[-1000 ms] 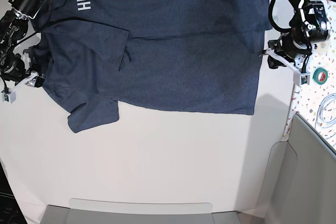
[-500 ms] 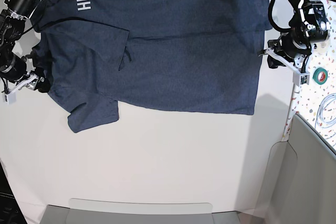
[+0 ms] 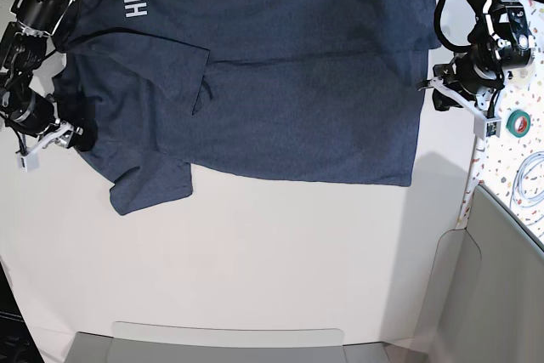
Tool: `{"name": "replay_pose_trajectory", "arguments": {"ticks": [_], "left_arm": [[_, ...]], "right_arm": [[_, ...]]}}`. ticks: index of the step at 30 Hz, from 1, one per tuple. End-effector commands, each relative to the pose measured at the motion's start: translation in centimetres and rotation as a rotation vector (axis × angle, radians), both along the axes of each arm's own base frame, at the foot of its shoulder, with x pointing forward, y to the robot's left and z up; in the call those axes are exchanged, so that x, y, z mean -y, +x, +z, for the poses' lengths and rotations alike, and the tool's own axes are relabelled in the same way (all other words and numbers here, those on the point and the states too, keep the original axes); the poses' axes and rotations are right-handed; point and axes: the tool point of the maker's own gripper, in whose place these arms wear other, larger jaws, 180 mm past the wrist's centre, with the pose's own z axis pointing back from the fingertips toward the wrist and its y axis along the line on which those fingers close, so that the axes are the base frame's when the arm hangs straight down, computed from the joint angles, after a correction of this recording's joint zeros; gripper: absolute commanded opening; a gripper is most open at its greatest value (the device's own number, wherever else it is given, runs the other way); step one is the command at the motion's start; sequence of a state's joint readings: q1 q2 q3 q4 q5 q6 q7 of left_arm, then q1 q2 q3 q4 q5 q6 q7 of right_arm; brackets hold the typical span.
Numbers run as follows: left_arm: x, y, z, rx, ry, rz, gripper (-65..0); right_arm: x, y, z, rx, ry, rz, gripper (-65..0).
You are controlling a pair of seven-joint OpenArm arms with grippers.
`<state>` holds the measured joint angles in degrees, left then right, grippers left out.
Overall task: Layout the t-shirt on the table in an organized manner, then fold the t-shirt properly
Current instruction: 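Release the shoulders and move both grippers to the t-shirt side edges, then grasp the side edges near the hem with both grippers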
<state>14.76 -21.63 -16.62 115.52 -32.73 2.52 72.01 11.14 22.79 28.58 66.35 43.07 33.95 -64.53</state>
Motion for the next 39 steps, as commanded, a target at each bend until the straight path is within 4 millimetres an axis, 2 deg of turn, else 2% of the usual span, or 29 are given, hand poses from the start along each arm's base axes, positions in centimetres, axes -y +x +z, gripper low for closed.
{"name": "replay_pose_trajectory", "arguments": {"ticks": [1, 3, 6, 8, 9, 10, 13, 14, 16, 18, 21, 23, 26, 29, 32, 36, 39], "left_arm": [[-0.3, 0.5, 0.9, 0.029, 0.019, -0.008, -45.1], [-0.3, 0.5, 0.9, 0.029, 0.019, -0.008, -45.1], [-0.4, 0.5, 0.9, 0.03, 0.02, -0.007, -45.1], [-0.4, 0.5, 0.9, 0.031, 0.02, -0.005, -45.1], [-0.4, 0.5, 0.9, 0.031, 0.02, -0.005, -45.1], [-0.4, 0.5, 0.9, 0.031, 0.021, -0.006, -45.1], [-0.5, 0.8, 1.2, 0.043, 0.022, -0.003, -45.1], [-0.5, 1.0, 1.3, 0.048, 0.022, -0.003, -45.1], [-0.7, 2.7, 2.4, 0.092, 0.016, 0.006, -45.0], [-1.3, 4.4, 2.6, 0.112, -0.003, 0.03, -43.4], [-2.5, 6.8, 1.5, 0.095, -0.072, 0.087, -37.2], [-3.0, 9.0, 0.6, 0.101, -0.202, 0.14, -34.1], [-4.4, 10.9, -1.1, 0.099, -0.433, 0.268, -33.9], [-4.6, 12.7, -2.1, 0.103, -0.607, 0.301, -33.9], [-4.5, 13.9, -2.7, 0.114, -0.679, 0.29, -34.0], [-4.5, 14.6, -3.5, 0.13, -0.689, 0.307, -34.0], [-3.0, 14.8, -4.7, 0.092, -0.662, 0.274, -34.0]], "right_arm": [[-0.1, 0.6, 0.9, 0.022, -0.018, 0.027, -26.3], [-1.0, 0.7, 0.5, 0.02, -0.001, 0.036, -26.7], [-1.1, 0.7, 0.4, 0.019, 0.001, 0.036, -26.9], [-1.1, 0.6, 0.3, 0.016, 0.001, 0.036, -29.4], [-1.1, 0.5, 0.3, 0.015, -0.001, 0.036, -32.9], [-1.1, 0.5, 0.2, 0.013, -0.001, 0.037, -39.0], [-1.0, 0.5, 0.2, 0.008, -0.006, 0.037, -63.0], [-0.9, 0.4, 0.1, 0.003, -0.013, 0.037, -65.0], [-0.5, 0.2, -0.2, -0.016, -0.053, 0.039, -65.0], [-0.2, -0.1, -0.6, -0.037, -0.079, 0.037, -65.0], [-0.1, -0.2, -0.8, -0.044, -0.089, 0.038, -65.0], [-0.1, -0.2, -0.8, -0.044, -0.089, 0.038, -65.0], [-0.1, -0.2, -0.8, -0.045, -0.089, 0.038, -65.0], [0.0, -0.3, -0.8, -0.045, -0.091, 0.038, -65.0], [0.0, -0.3, -0.9, -0.048, -0.091, 0.04, -65.0], [-0.2, -0.3, -0.9, -0.049, -0.092, 0.044, -65.0], [-0.2, -0.3, -0.9, -0.049, -0.091, 0.045, -65.0]]}}
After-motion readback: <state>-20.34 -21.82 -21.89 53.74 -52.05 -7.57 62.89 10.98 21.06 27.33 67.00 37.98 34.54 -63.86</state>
